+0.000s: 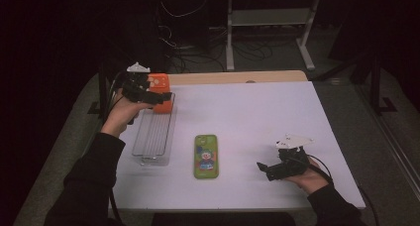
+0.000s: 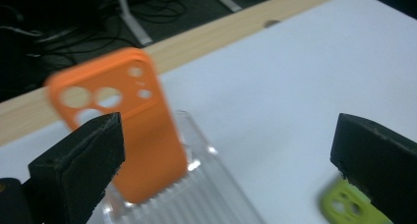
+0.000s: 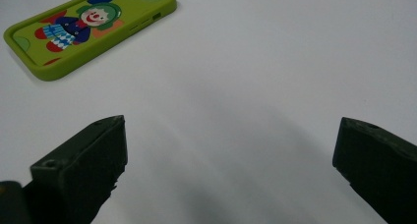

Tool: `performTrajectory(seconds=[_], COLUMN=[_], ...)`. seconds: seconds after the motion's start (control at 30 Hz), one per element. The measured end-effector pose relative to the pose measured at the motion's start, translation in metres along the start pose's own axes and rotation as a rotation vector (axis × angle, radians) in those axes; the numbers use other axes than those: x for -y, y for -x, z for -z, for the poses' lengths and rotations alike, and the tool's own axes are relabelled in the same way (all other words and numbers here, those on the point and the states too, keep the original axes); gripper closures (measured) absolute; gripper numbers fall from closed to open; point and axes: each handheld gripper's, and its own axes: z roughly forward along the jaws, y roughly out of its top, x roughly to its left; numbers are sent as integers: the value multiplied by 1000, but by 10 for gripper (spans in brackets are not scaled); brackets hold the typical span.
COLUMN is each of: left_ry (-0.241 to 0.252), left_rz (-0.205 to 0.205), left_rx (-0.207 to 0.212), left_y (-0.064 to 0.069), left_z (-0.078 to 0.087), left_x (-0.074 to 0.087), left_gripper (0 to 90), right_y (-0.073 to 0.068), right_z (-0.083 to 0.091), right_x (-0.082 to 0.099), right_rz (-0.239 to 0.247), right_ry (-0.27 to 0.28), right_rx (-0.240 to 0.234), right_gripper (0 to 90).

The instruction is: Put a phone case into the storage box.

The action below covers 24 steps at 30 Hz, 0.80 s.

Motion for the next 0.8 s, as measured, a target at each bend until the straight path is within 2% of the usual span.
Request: performTrajectory(seconds=[0.07,0.17,0.2,0.23,0.33,0.37,0.4,0.63,0.7,0.73,0.8], left_ry=[-7,-13,-8,-8,-1,0,4,16,9,8,-4], left_rz=[-23,-38,-55,-49,-67,-69,-67,-81,-99,-102,-124], left_rx=[28,64,73,84,111,121,132,177,181,188,200], left_y=[9,24,27,32,44,48,52,71,76,78,82], left_z=[0,-1,-2,-2,-4,-5,-6,-14,-17,-18,-21], left_x=[5,11,13,15,19,20,22,34,39,41,45], left_gripper=[0,0,0,0,0,0,0,0,0,0,0], right_y=[1,1,2,1,1,3,2,3,2,3,2], right_z=[0,0,-1,-1,-1,-1,-1,-1,-1,-2,-2], right_x=[0,-1,-1,-2,-1,-1,-1,-1,-2,-2,-2], right_rz=[18,14,14,2,3,23,6,16,5,24,20], right_ry=[-2,3,3,6,2,-5,0,-3,3,-3,-10], right_rx=[1,0,-3,-4,-4,-6,-6,-5,-7,-8,-13], right_gripper=[0,0,0,0,0,0,0,0,0,0,0])
